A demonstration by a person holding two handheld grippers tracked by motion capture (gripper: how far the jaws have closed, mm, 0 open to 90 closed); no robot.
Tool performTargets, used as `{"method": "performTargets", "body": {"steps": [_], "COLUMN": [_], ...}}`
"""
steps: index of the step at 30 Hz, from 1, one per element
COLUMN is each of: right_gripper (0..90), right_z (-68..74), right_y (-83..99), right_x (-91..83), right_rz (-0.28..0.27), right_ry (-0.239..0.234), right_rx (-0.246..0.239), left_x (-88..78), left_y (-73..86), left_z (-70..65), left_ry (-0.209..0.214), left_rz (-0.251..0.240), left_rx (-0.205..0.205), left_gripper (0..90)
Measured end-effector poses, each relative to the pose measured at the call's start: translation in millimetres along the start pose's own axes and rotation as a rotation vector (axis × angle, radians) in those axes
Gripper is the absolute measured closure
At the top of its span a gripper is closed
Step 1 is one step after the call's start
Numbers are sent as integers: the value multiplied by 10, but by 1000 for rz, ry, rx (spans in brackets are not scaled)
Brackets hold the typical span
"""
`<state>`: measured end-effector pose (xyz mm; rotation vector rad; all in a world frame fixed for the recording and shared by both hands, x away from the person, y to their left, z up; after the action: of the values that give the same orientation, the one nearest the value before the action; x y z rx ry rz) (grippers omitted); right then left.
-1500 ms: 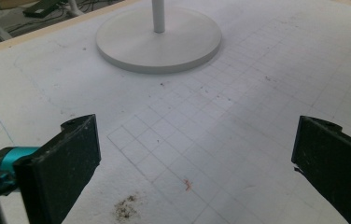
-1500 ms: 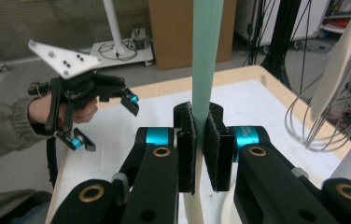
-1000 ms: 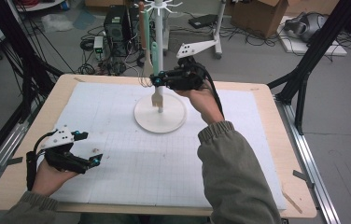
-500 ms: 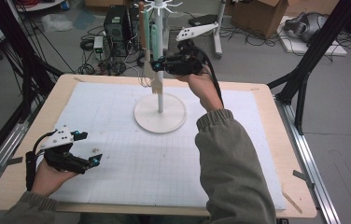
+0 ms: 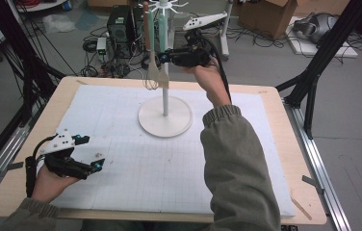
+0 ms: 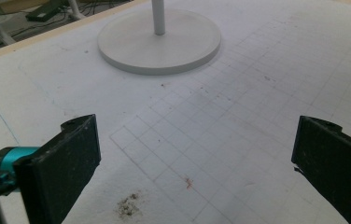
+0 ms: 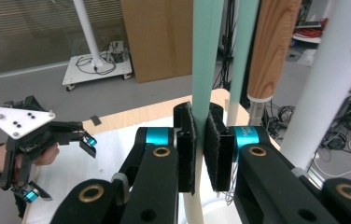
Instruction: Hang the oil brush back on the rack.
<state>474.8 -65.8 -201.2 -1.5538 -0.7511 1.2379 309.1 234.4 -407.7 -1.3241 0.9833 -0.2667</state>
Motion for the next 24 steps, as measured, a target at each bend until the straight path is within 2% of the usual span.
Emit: {"method": "performTargets", "body": {"steps": [16,24], "right_gripper": [840,838], "right_z": [-71,-110], "right_y": [1,24], "right_x": [26,42], "right_rz": [-11,-1], "right_ry": [-3,11], "right_rx": [17,40], "left_x": [4,2], "left_y": [3,4], "left_z": [-10,-12], "left_ry": [2,3], "left_rz": [1,-2], "left_rx": [-1,-4], "left_gripper": [17,17]}}
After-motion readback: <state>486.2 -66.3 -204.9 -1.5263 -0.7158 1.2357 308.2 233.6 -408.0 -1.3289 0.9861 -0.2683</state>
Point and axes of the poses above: each handheld gripper's, and its own axes: x roughly forward along the jaws, y roughly out of its underside, z roughly to its left, the point moved 5 cm from there along x, roughly forward along the jaws, and after that the axes turned 5 degrees about -x, right-handed, at the moved point
